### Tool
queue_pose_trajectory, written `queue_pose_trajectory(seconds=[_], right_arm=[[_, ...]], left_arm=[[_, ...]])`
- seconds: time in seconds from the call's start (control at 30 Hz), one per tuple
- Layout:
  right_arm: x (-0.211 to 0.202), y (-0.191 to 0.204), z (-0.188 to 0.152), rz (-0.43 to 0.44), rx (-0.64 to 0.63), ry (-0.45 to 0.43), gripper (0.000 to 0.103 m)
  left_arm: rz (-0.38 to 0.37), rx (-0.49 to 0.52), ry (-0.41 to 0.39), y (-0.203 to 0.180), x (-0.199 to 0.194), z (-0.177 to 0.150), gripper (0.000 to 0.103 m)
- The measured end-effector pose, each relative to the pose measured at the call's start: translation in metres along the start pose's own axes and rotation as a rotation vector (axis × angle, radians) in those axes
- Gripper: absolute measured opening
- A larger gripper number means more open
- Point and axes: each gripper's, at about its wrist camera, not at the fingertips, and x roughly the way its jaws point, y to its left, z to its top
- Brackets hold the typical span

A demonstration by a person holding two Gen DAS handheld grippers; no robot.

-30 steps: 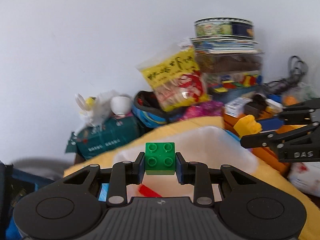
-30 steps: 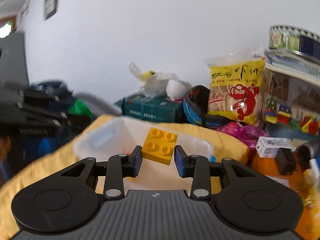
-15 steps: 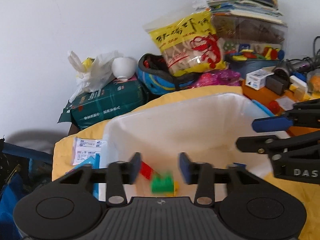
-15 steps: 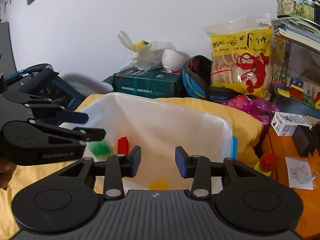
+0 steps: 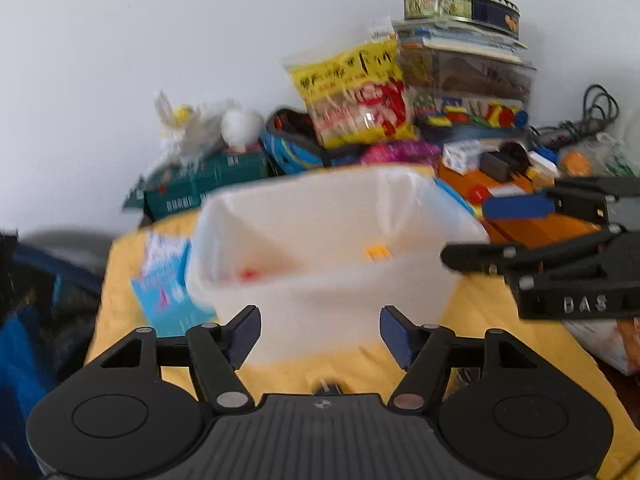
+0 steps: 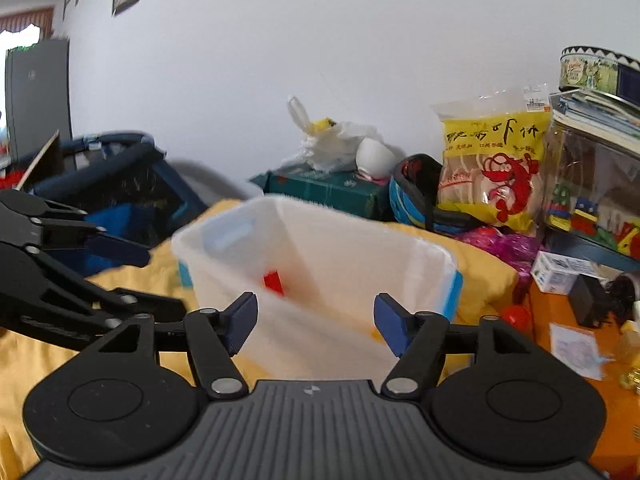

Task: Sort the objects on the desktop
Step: 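Move both tools back down to the toy pile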

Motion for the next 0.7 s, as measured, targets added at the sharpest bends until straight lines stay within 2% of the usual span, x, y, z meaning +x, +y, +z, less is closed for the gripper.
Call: queue_pose_trajectory(seconds=[0.2,0.33,0.43,0.5,0.6,0.7], right_arm=[[-0.033,0.005,-0.03,0.022,-0.022,0.021,0.076],[-0.044,0.011,-0.048,0.023,-0.03,0.055,0.076],[-0.044,0.01,-0.06,0.03,0.03,0.086,0.076],[-0.041,0.011,-0.067,0.033,0.063,0.117,0.076],[-0.042,0.015,-0.074,0.045,0.077,0.137,0.076],[-0.043,0.021,-0.08,0.055,0.079,0.156,0.076]], left_arm=[[-0.044,-0.174,0.154,0.004,-0.009,-0.053,0.07],[0.019,-0.208,0.163,0.007,-0.014,-0.086,0.07],[-0.023,-0.237,0.173,0.009,-0.017,-0.105,0.07],[-0.029,-0.209,0.187,0.006,-0.018,-0.113,0.07],[0.03,-0.118,0.197,-0.003,-0.018,-0.124,0.07],[0.019,-0.077,0.199,-0.009,-0.018,-0.13,0.07]])
